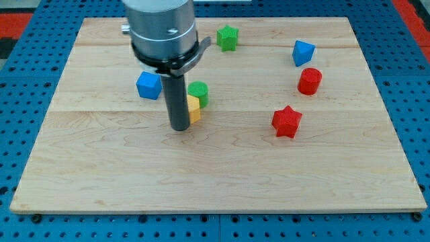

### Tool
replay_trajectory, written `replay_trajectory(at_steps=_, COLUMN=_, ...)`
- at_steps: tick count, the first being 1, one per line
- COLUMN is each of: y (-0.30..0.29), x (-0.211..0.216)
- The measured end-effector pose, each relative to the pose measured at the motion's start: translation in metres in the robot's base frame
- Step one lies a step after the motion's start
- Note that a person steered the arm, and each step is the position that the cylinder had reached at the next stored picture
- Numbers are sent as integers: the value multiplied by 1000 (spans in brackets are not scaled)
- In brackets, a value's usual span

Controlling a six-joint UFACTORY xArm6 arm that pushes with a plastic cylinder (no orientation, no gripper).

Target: Push the red star left and up

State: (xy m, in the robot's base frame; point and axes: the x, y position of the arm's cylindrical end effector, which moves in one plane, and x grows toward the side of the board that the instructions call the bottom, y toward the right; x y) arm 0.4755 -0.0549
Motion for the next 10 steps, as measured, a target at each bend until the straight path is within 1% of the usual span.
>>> replay_trajectory(at_steps=1, y=23, x=30)
replay_trajectory(at_steps=3, y=190, x=38)
replay_trajectory(at_steps=4, y=237, x=38)
replay_trajectory(at_steps=5, y=245, x=27)
replay_trajectory(at_steps=6, y=231, x=15)
replay_trajectory(at_steps=7, y=148, x=21)
replay_trajectory(at_steps=8, y=128, x=-21)
replay_trajectory(at_steps=9, y=156, x=-32)
replay_trajectory(at_steps=10, y=164, x=-47)
